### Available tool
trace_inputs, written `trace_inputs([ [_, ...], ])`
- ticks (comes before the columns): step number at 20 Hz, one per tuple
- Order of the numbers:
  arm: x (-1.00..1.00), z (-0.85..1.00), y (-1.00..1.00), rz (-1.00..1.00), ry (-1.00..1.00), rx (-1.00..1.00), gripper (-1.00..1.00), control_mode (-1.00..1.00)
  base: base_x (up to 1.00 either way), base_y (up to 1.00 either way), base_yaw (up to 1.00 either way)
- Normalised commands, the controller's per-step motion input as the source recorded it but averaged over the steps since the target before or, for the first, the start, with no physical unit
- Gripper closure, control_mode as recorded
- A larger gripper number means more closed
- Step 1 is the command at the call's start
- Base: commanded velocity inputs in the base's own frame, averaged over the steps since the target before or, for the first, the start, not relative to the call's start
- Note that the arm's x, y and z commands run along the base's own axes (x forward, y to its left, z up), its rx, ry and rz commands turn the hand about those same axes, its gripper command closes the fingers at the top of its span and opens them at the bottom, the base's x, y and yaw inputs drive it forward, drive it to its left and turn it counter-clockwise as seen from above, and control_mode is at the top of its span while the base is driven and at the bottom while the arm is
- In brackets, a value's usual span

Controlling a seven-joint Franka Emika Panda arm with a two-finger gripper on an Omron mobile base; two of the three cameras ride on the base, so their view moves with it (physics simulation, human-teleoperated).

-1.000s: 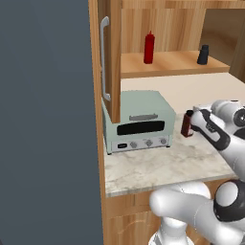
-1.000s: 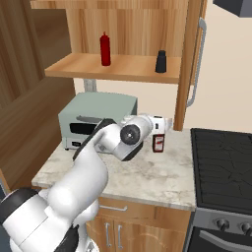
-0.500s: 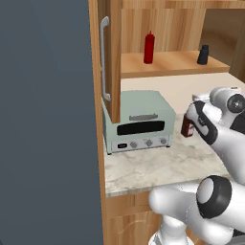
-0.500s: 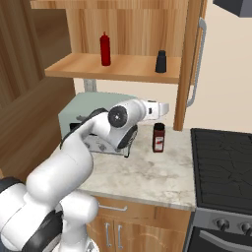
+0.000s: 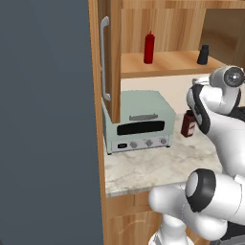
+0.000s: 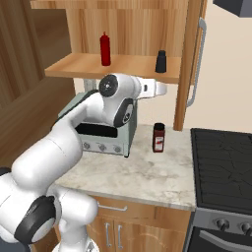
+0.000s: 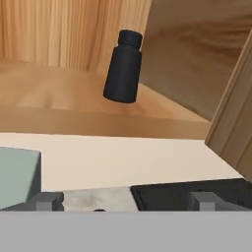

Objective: Collect the paprika, ketchup, and shaker from the cabinet and place them next to the stove.

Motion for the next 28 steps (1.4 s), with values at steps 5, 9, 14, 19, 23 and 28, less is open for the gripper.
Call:
trace_inputs([
  [5, -0.03, 0.29, 0.0, 0.0, 0.0, 0.08, -1.0, -1.0, 0.0, 0.0, 0.0],
  [9, -0.01, 0.23, 0.0, 0.0, -0.03, 0.08, -1.0, -1.0, 0.0, 0.0, 0.0],
  [14, 0.0, 0.04, 0.04, -0.05, -0.01, 0.01, -1.0, -1.0, 0.0, 0.0, 0.0],
  [19, 0.0, 0.0, 0.0, 0.0, -0.02, 0.0, -1.0, -1.0, 0.0, 0.0, 0.0],
  [23, 0.0, 0.16, 0.0, 0.0, -0.07, 0.01, -1.0, -1.0, 0.0, 0.0, 0.0],
  [28, 0.05, 0.31, 0.12, -0.01, -0.01, 0.0, -1.0, -1.0, 0.0, 0.0, 0.0],
])
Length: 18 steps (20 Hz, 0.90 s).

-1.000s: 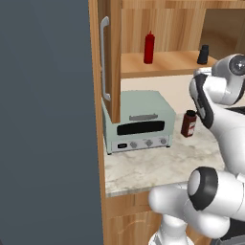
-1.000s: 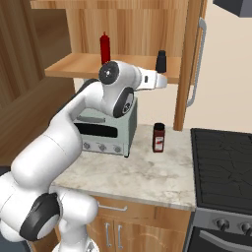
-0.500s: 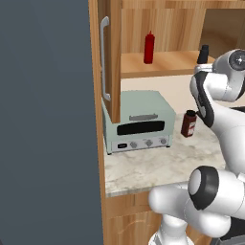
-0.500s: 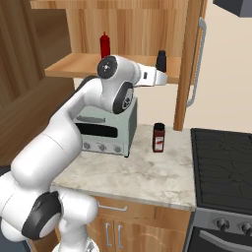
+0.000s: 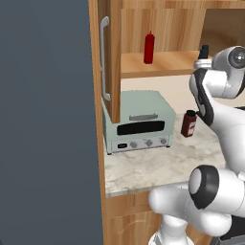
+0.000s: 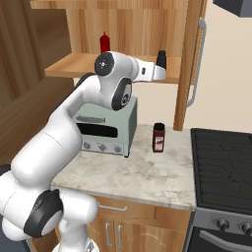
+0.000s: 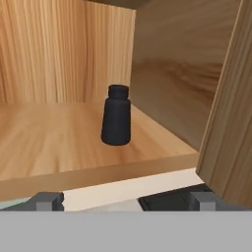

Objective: Collect the paprika, ketchup, and shaker from the cabinet and place them next to the stove.

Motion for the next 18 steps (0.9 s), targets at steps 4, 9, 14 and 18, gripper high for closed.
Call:
trace_inputs([
  [4, 0.24, 0.11, 0.43, -0.01, 0.0, 0.0, -1.0, -1.0, 0.0, 0.0, 0.0],
  [9, 0.39, 0.0, -0.02, 0.0, 0.07, 0.04, -1.0, -1.0, 0.0, 0.0, 0.0],
  [14, 0.19, 0.21, -0.2, 0.0, 0.0, 0.06, -1.0, -1.0, 0.0, 0.0, 0.0],
  [18, 0.16, 0.12, -0.08, 0.0, 0.0, 0.03, -1.0, -1.0, 0.0, 0.0, 0.0],
])
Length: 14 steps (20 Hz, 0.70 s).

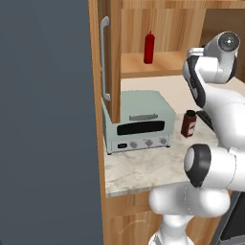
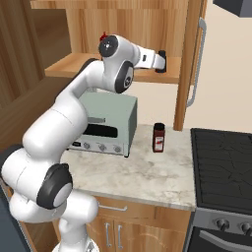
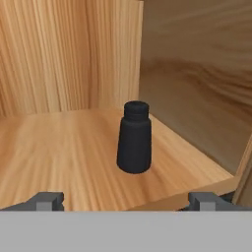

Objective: Collect the paprika, ketchup, and shaker from the cabinet and place them next to the stove.

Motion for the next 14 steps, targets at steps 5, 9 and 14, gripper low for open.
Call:
trace_inputs([
  [5, 0.25, 0.01, -0.01, 0.0, 0.01, 0.02, -1.0, -1.0, 0.0, 0.0, 0.0],
  [9, 0.29, 0.0, -0.02, 0.0, 0.0, 0.04, -1.0, -1.0, 0.0, 0.0, 0.0],
  [14, 0.23, 0.0, -0.08, 0.0, 0.0, 0.02, -1.0, -1.0, 0.0, 0.0, 0.0],
])
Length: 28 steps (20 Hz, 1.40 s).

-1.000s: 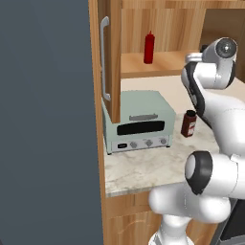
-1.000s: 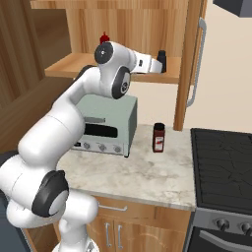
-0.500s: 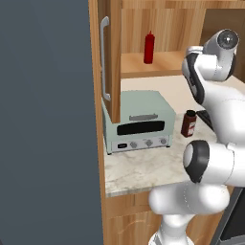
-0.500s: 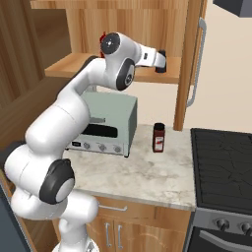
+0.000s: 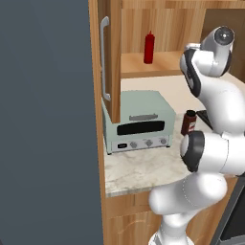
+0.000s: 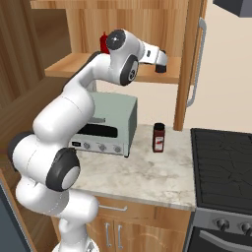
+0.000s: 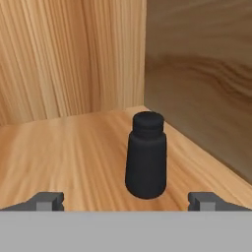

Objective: Collect the paprika, ketchup, and shaker from the cabinet and place them next to the stove.

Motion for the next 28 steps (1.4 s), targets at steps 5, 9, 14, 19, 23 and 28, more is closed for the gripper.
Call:
trace_inputs([
  [5, 0.18, 0.0, -0.13, 0.0, 0.0, 0.03, -1.0, -1.0, 0.0, 0.0, 0.0],
  [9, 0.18, 0.0, -0.17, 0.0, 0.0, 0.02, -1.0, -1.0, 0.0, 0.0, 0.0],
  [14, 0.15, 0.0, -0.17, 0.0, 0.0, 0.01, -1.0, -1.0, 0.0, 0.0, 0.0],
  [19, 0.12, -0.01, -0.11, 0.0, 0.0, 0.0, -1.0, -1.0, 0.0, 0.0, 0.0],
  [23, 0.12, -0.04, -0.08, 0.0, 0.0, 0.0, -1.0, -1.0, 0.0, 0.0, 0.0],
  [28, 0.13, -0.05, -0.06, 0.0, 0.0, 0.0, -1.0, -1.0, 0.0, 0.0, 0.0],
])
